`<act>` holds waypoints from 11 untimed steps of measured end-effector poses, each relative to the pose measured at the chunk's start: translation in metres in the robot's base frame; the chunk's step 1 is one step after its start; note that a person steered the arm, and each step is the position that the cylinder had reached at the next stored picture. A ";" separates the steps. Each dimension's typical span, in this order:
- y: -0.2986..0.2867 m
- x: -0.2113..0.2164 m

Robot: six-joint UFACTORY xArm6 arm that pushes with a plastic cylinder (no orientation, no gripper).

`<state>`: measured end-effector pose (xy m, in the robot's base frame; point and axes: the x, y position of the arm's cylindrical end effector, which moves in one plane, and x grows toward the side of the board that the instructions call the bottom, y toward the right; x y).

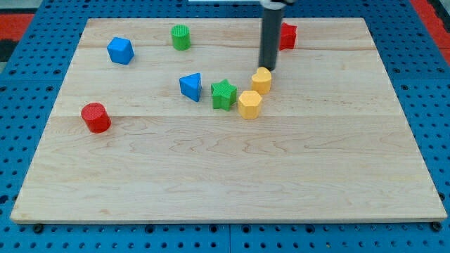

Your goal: Push the yellow heart to the top right of yellow hexagon

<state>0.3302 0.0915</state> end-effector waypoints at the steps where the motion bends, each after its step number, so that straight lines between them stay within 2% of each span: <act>1: 0.006 0.000; 3: -0.081 0.001; 5: -0.009 0.005; 6: 0.004 0.005; 7: -0.029 -0.002; 8: -0.039 0.013; 9: -0.037 0.041; 11: 0.011 0.041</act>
